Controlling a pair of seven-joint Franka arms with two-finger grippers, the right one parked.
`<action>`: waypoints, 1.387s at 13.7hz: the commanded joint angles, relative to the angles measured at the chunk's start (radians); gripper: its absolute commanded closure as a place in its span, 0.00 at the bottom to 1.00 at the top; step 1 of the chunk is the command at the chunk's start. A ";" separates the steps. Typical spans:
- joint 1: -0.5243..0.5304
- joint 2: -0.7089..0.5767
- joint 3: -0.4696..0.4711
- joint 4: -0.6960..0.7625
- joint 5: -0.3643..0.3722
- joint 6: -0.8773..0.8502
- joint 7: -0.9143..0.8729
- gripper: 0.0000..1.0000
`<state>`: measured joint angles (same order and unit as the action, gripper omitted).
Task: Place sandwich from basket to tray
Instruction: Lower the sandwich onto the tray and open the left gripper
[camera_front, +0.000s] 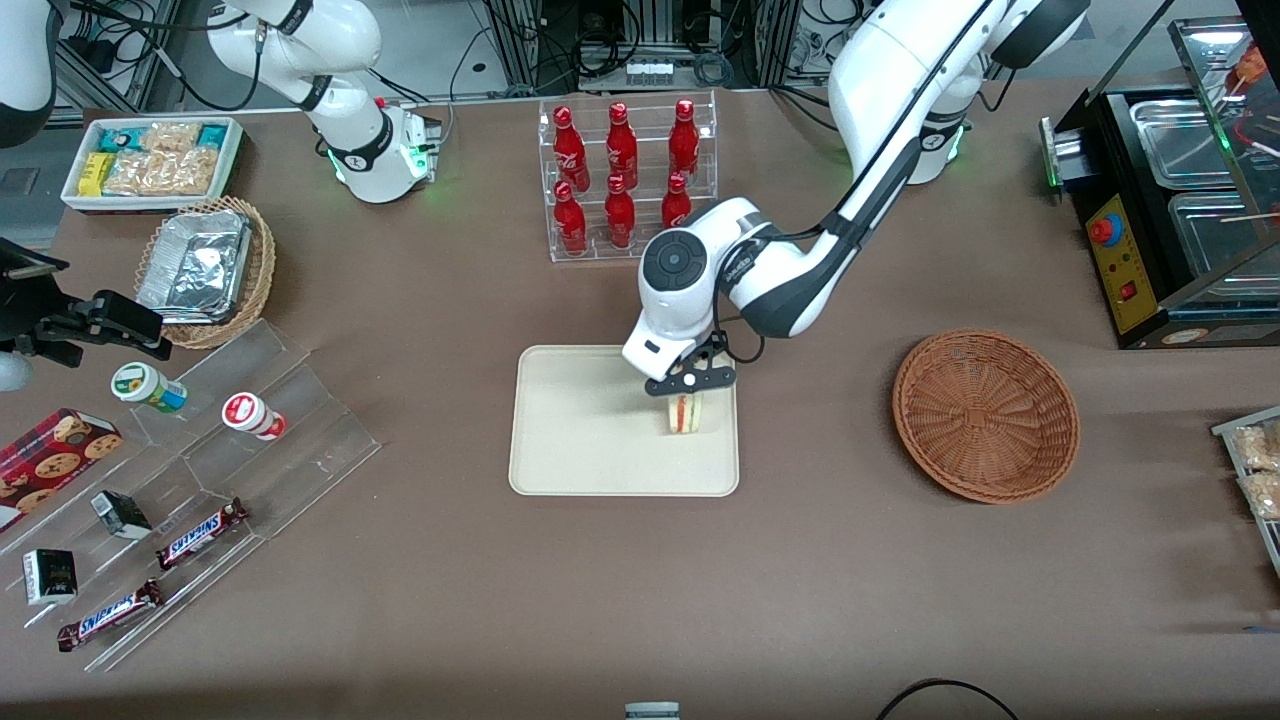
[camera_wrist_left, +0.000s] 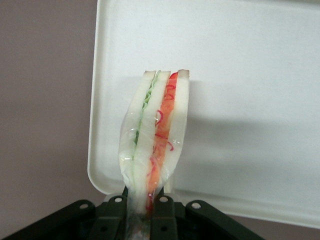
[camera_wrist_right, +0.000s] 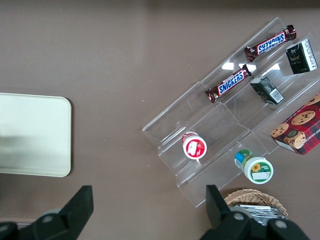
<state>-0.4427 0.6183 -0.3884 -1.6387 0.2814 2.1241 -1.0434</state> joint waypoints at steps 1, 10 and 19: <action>-0.010 0.041 0.005 0.034 0.041 0.017 -0.010 1.00; -0.019 0.086 0.029 0.059 0.042 0.060 -0.009 0.28; -0.011 0.032 0.028 0.050 0.055 0.025 -0.012 0.00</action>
<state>-0.4435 0.6836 -0.3711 -1.5925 0.3199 2.1830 -1.0432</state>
